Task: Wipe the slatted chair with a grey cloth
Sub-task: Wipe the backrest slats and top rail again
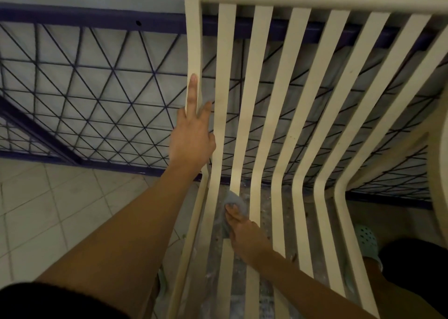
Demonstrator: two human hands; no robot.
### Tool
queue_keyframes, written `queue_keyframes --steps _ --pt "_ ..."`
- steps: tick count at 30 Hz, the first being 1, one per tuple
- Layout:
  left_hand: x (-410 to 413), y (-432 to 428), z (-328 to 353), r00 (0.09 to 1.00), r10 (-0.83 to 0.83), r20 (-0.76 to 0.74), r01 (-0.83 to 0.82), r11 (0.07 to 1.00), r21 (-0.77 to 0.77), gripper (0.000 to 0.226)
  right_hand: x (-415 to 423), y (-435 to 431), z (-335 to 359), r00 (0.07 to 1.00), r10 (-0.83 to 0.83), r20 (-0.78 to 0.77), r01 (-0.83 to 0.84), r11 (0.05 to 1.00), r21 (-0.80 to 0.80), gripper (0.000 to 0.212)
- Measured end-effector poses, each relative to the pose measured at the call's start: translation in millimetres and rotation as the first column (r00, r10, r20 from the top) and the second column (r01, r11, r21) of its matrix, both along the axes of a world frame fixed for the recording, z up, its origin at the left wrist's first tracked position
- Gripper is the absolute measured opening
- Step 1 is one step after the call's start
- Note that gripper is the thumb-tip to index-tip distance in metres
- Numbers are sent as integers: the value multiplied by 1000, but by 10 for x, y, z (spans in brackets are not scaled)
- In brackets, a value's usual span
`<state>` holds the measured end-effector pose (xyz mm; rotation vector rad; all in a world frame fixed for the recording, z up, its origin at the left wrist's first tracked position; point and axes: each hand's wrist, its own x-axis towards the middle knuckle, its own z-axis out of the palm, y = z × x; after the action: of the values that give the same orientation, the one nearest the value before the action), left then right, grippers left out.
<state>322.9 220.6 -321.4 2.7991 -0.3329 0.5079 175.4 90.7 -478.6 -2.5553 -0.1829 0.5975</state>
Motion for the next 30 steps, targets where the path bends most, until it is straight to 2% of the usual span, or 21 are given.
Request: queue_keyframes --steps 5,7,11,14,17,18,20,21,22,23,25,26,28,29,30 --pt "-12 -19 -12 1000 2 0 -2 999 36 67 113 -4 -13 999 47 -15 -48 986 -161 79" --pt "-17 -11 -10 1000 3 8 -3 1000 30 67 295 -6 -74 1000 -17 -13 16 994 -104 73" --pt "-30 -21 -11 1000 -7 -9 8 999 43 69 620 15 -250 988 -109 106 107 994 28 68" --pt "2 -3 -3 1000 -6 -4 6 999 45 71 653 72 -305 988 -140 57 136 988 80 75" --pt "16 1 -12 1000 -6 -3 6 999 42 72 511 128 -295 932 -164 323 171 985 7 69" --pt "14 -1 -12 1000 -8 -3 8 999 40 73 406 149 -295 938 -184 294 182 983 33 69" --pt "9 7 -15 1000 -2 -3 2 999 36 74 99 214 -261 973 -37 228 56 996 -76 62" --pt "7 12 -20 1000 -3 -4 3 999 33 74 -49 221 -287 978 -52 202 59 998 -31 53" --pt "-1 16 -23 1000 -7 -6 7 999 32 74 -188 266 -306 982 -139 128 124 985 117 46" --pt "-4 14 -29 1000 -13 -4 13 999 36 74 -270 270 -434 975 -221 34 205 943 261 49" --pt "9 35 -50 1000 -20 -3 20 999 39 75 -379 259 -432 986 -159 -53 167 887 431 55" --pt "17 29 -58 1000 -28 -2 28 999 29 76 -402 190 -347 972 -205 -118 237 837 494 48" --pt "44 24 -74 999 -34 9 34 999 39 78 -310 23 -71 946 -273 -172 323 792 518 19" --pt "57 19 -79 999 -32 15 32 998 47 79 -234 -78 92 959 -256 -124 282 813 509 15" --pt "68 19 -87 999 -34 18 33 998 48 79 -125 -174 197 969 -245 -16 231 886 403 19"
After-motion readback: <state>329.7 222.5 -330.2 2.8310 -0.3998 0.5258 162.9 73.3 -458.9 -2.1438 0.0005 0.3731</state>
